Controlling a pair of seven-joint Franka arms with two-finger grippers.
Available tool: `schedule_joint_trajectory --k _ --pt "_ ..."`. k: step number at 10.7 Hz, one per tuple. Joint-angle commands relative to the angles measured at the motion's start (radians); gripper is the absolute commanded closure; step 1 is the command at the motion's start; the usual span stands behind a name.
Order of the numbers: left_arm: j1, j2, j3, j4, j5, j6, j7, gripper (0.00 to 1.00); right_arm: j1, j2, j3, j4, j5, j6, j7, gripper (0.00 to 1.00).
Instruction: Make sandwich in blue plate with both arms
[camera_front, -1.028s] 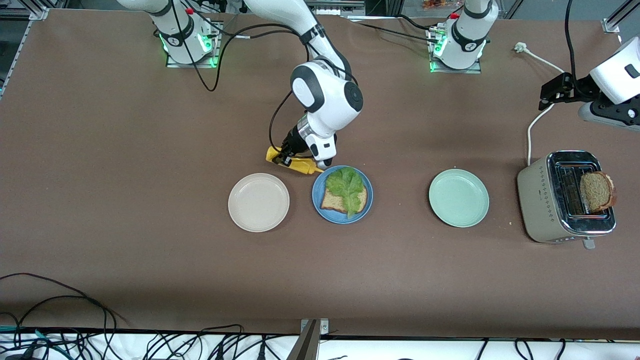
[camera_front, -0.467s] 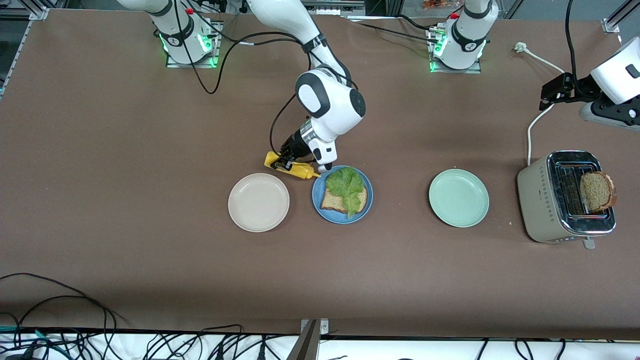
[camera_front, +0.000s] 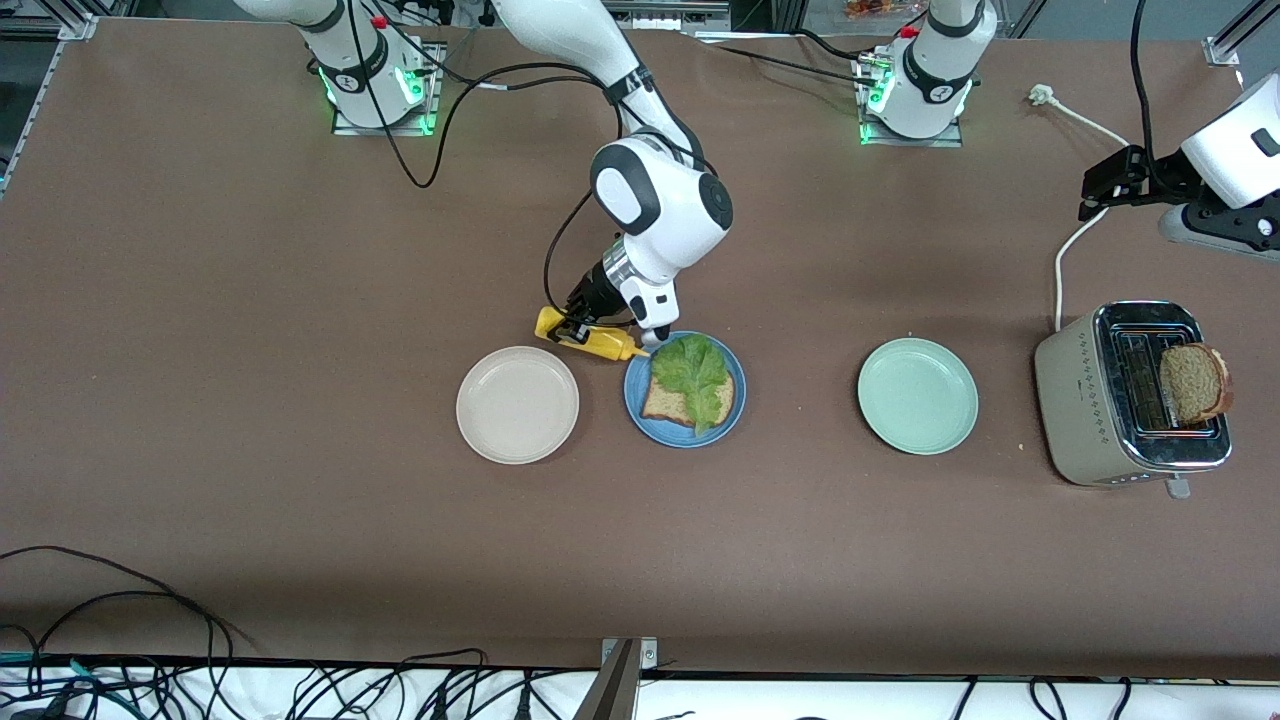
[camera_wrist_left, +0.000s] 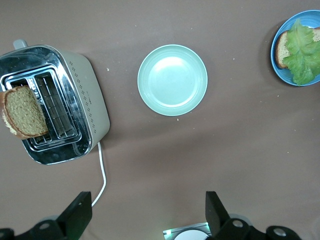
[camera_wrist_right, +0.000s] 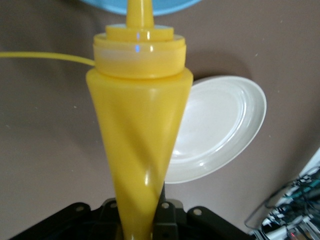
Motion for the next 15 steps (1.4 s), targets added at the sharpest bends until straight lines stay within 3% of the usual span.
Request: schedule_joint_trajectory --k 1,2,6,7,11,15 --pt "0.008 0.008 0.001 0.020 -0.024 -0.016 0.010 0.00 -0.223 -0.215 0.174 -0.003 0.068 0.024 -0.017 1.00" --pt "0.008 0.008 0.001 0.020 -0.024 -0.016 0.010 0.00 -0.306 -0.255 0.237 -0.003 0.107 0.024 -0.071 1.00" --pt "0.008 0.008 0.001 0.020 -0.024 -0.016 0.010 0.00 -0.737 -0.396 0.604 -0.025 0.171 0.018 -0.243 1.00" --pt "0.008 0.008 0.001 0.020 -0.024 -0.016 0.010 0.00 -0.801 -0.416 0.632 -0.043 0.232 0.015 -0.325 1.00" --pt "0.008 0.008 0.001 0.020 -0.024 -0.016 0.010 0.00 -1.001 -0.424 0.635 -0.054 0.496 -0.054 -0.722 1.00" --pt "0.008 0.008 0.001 0.020 -0.024 -0.016 0.002 0.00 -1.194 -0.336 0.631 -0.051 0.684 -0.141 -1.155 1.00"
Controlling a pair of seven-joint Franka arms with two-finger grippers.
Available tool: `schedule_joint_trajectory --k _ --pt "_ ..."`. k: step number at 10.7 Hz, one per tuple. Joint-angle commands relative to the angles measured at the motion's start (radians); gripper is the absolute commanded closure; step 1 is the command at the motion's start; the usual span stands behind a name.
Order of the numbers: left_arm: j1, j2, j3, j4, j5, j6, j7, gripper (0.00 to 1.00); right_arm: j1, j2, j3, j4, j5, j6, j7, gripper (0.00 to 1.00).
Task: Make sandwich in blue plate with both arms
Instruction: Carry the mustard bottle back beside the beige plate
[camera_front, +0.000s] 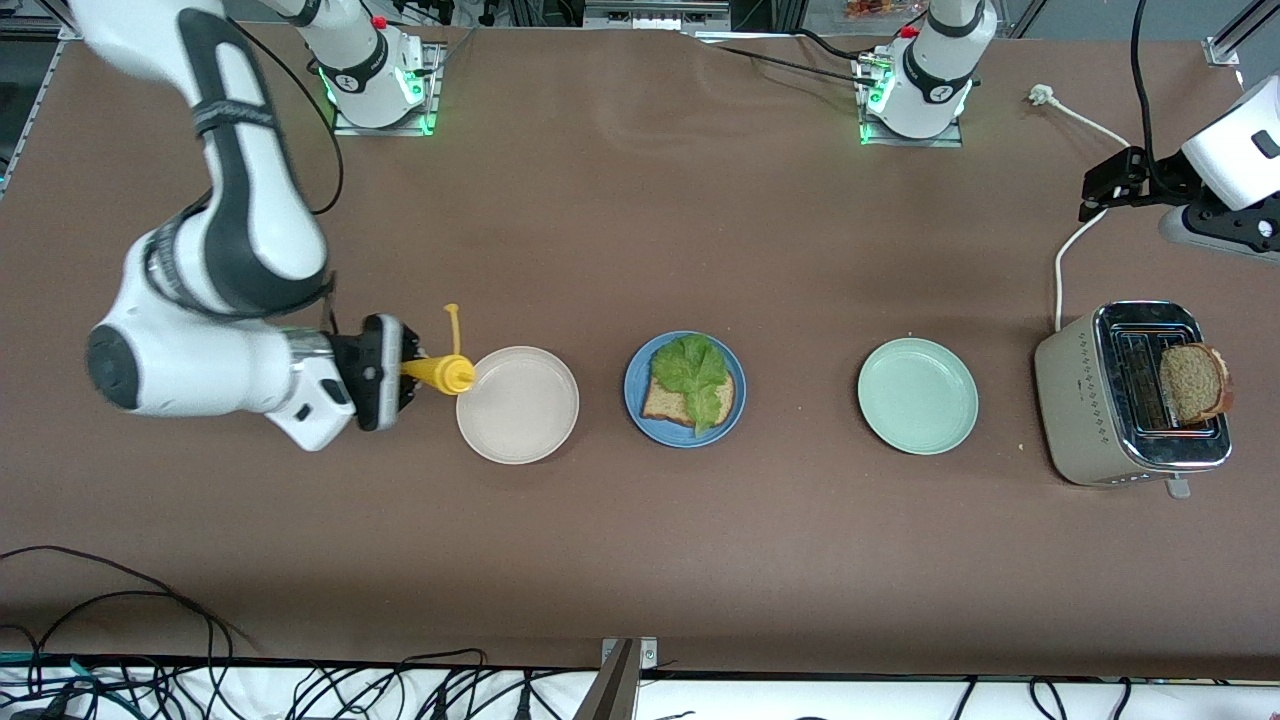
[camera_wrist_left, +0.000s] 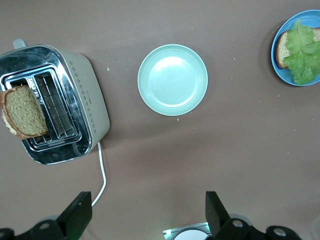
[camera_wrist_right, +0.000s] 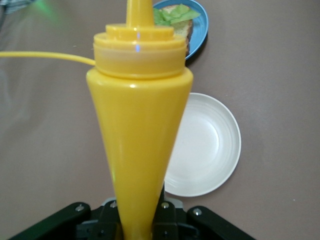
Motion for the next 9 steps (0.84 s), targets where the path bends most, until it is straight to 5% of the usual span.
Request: schedule_joint_trajectory --k 1,9 --pt "0.006 0.005 0.001 0.018 -0.024 -0.015 -0.003 0.00 -0.138 0.080 0.023 -0.003 0.144 -0.043 -0.323 1.00" --pt "0.036 0.041 0.001 0.025 -0.006 -0.008 0.013 0.00 -0.277 0.315 0.024 -0.003 0.385 -0.106 -0.810 1.00"
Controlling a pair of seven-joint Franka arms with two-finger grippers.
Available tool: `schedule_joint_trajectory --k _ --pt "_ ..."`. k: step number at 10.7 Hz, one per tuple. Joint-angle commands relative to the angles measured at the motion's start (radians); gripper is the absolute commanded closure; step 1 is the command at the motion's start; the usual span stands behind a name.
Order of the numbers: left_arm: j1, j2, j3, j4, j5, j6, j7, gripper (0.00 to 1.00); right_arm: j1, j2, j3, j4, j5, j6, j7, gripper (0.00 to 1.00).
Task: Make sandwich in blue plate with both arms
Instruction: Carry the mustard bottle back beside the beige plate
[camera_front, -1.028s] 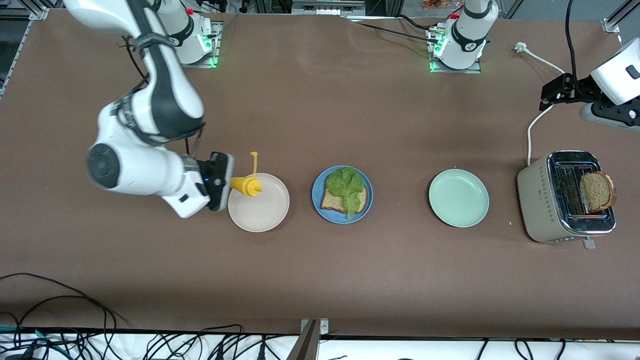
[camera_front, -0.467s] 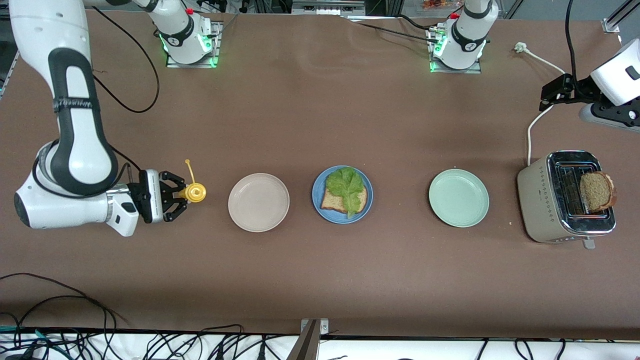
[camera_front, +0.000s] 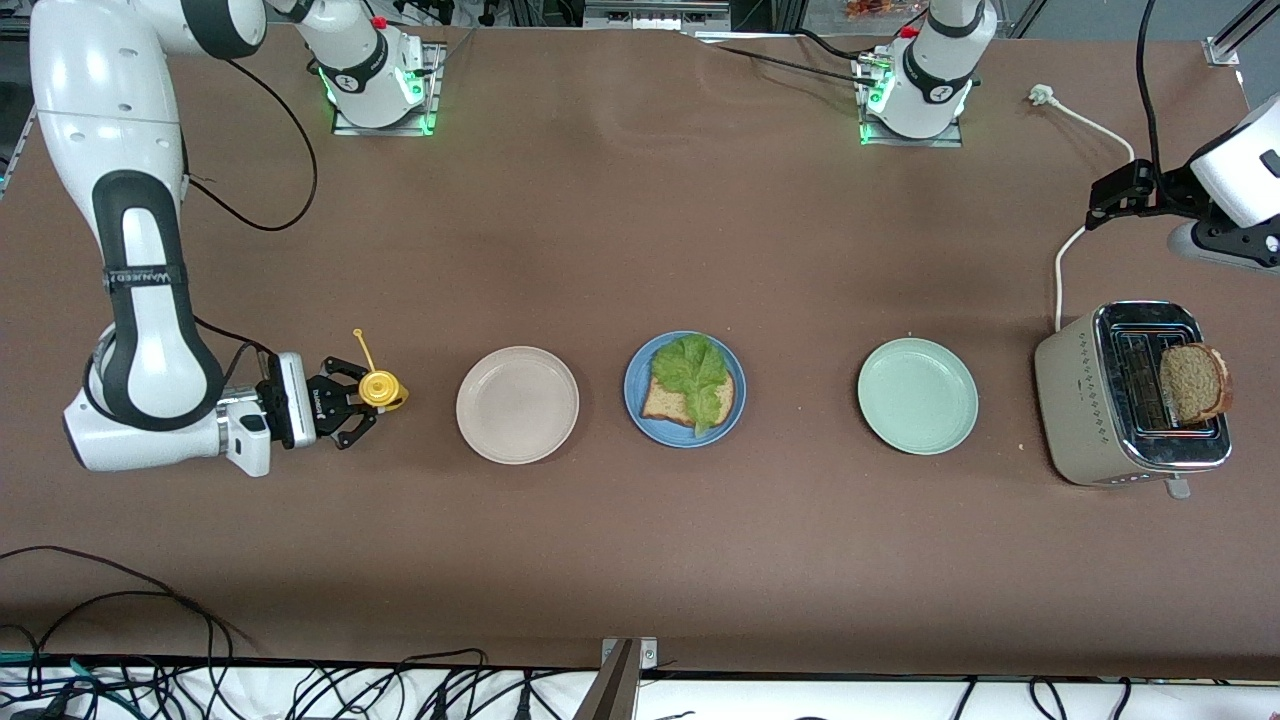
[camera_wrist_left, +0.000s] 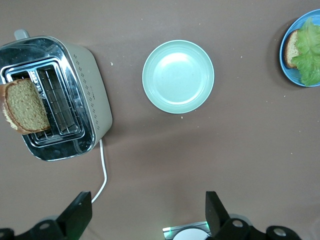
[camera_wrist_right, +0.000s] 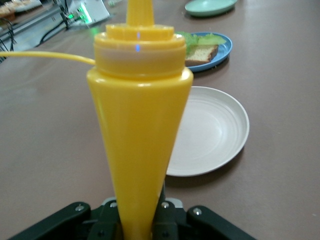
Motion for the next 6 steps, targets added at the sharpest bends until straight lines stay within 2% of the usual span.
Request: schedule_joint_trajectory --k 1,3,5,6 --pt "0.009 0.042 0.002 0.036 -0.008 -0.006 0.013 0.00 -0.043 0.084 0.021 0.019 0.062 -0.026 -0.140 1.00" --pt "0.046 0.112 0.002 0.125 -0.007 -0.006 0.023 0.00 -0.055 0.147 0.021 0.019 0.126 -0.028 -0.226 1.00" --pt "0.115 0.170 0.000 0.162 -0.019 -0.001 0.123 0.00 -0.061 0.177 0.021 0.017 0.162 -0.026 -0.263 1.00" --pt "0.129 0.200 0.000 0.184 -0.015 0.000 0.126 0.00 -0.061 0.180 0.021 0.017 0.171 -0.028 -0.269 0.93"
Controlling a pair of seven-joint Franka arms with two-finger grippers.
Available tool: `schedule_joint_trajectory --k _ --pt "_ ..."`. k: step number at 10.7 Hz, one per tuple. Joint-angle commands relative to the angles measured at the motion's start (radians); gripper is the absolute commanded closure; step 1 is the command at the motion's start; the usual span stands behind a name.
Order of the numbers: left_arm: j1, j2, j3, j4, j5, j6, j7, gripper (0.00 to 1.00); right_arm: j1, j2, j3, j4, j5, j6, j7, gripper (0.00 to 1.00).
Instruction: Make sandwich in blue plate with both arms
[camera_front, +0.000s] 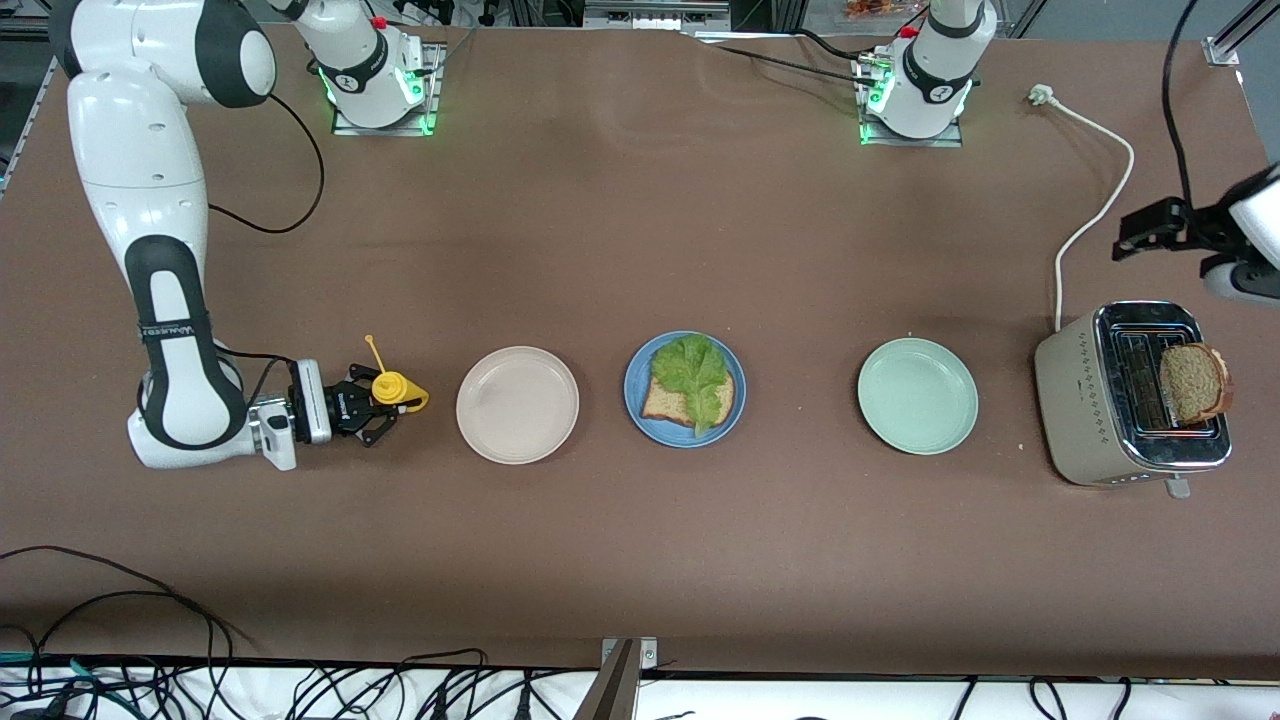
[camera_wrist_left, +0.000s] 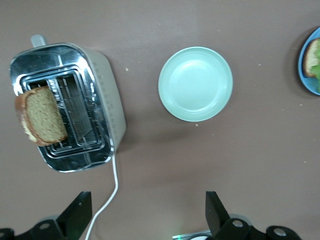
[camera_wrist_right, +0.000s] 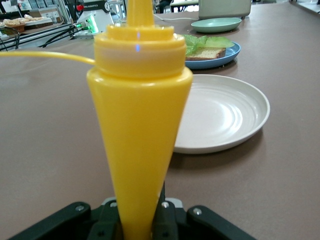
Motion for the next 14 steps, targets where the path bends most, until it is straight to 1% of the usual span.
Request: schedule_joint_trajectory --k 1,2,3,4,6,7,8,9,11,12,14 --pt "0.072 0.118 -0.001 0.116 -0.006 0.021 0.071 0.00 -0.020 0.031 0.019 0.017 0.061 -0.025 -0.032 0.80" --pt "0.106 0.141 -0.001 0.117 0.023 0.064 0.111 0.00 -0.020 0.036 0.019 0.017 0.073 -0.020 -0.032 0.60" --pt "0.124 0.171 -0.001 0.117 0.036 0.105 0.139 0.00 -0.020 0.036 0.017 0.017 0.072 -0.019 -0.032 0.21" --pt "0.165 0.195 -0.002 0.117 0.034 0.136 0.145 0.00 -0.022 0.036 0.016 0.018 0.067 -0.020 -0.034 0.00" --pt "0.235 0.250 -0.002 0.116 0.034 0.222 0.209 0.00 -0.022 0.034 -0.006 0.026 0.066 -0.020 -0.031 0.00" --pt "0.271 0.279 -0.002 0.114 0.022 0.257 0.229 0.00 -0.020 0.031 -0.025 0.034 0.061 -0.020 -0.028 0.00" --pt "0.305 0.307 -0.002 0.114 -0.010 0.262 0.229 0.00 -0.020 0.025 -0.056 0.034 0.052 -0.026 -0.029 0.00" --pt "0.333 0.330 -0.002 0.114 -0.053 0.273 0.229 0.00 -0.020 0.016 -0.082 0.034 0.028 -0.029 -0.031 0.00" --pt "0.353 0.370 -0.004 0.113 -0.077 0.313 0.251 0.00 -0.019 -0.008 -0.146 0.034 -0.023 -0.049 -0.029 0.00" --pt "0.355 0.376 -0.004 0.108 -0.109 0.317 0.251 0.00 -0.019 -0.028 -0.165 0.034 -0.057 -0.048 -0.019 0.00" --pt "0.361 0.387 -0.004 0.105 -0.139 0.317 0.249 0.01 -0.014 -0.076 -0.196 0.047 -0.129 -0.034 0.064 0.00"
